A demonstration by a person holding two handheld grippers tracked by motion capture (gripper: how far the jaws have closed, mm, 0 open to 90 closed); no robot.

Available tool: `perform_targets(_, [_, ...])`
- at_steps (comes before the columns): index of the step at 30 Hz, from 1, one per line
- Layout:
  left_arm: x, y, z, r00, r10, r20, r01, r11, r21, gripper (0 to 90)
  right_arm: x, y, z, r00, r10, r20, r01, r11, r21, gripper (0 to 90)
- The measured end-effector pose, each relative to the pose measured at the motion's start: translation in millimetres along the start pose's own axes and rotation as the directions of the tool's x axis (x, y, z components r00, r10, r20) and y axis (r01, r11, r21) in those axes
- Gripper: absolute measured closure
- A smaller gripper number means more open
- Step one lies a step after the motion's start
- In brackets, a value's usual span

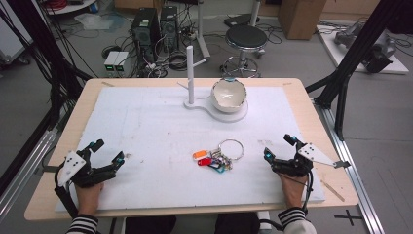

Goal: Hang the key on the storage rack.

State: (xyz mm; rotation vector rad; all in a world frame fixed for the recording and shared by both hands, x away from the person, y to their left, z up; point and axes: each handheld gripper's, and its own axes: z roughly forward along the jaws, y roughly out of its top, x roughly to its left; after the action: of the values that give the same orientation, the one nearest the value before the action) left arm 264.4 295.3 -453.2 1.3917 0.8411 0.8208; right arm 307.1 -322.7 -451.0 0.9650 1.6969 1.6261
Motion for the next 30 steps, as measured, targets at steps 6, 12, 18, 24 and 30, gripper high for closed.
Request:
perform_targets(6, [0.2, 0.1, 0.2, 1.0000, -0.004, 0.000, 0.004, 1.0000, 0.001, 13.0, 0.0, 0.1, -0.2, 1.0000, 0.001, -0.003, -0.001, 1.000, 0.001, 1.0])
perform_targets(12, [0.3, 0.1, 0.3, 1.0000, -0.003, 0.000, 0.003, 1.0000, 0.001, 13.0, 0.0, 0.2, -0.3, 1.0000, 0.004, -0.004, -0.004, 1.000, 0.002, 1.0])
perform_targets(18, [0.0, 0.1, 0.3, 1.0000, -0.001, 0.001, 0.001, 1.0000, 0.003, 13.0, 0.2, 0.2, -0.4, 1.0000, -0.003, -0.006, 0.003, 1.000, -0.003, 1.0])
perform_targets(24, [0.2, 0.3, 0.2, 1.0000, 0.005, 0.002, -0.005, 1.0000, 0.004, 13.0, -4.1, 2.1, -0.5, 0.9992, 0.041, -0.002, -0.040, 0.999, 0.023, 1.0])
perform_targets(30, [0.0, 0.2, 0.4, 1.0000, -0.001, 0.002, 0.001, 1.0000, 0.003, 13.0, -6.6, 18.6, -1.9, 0.9978, 0.067, -0.002, -0.067, 0.994, 0.083, 1.0])
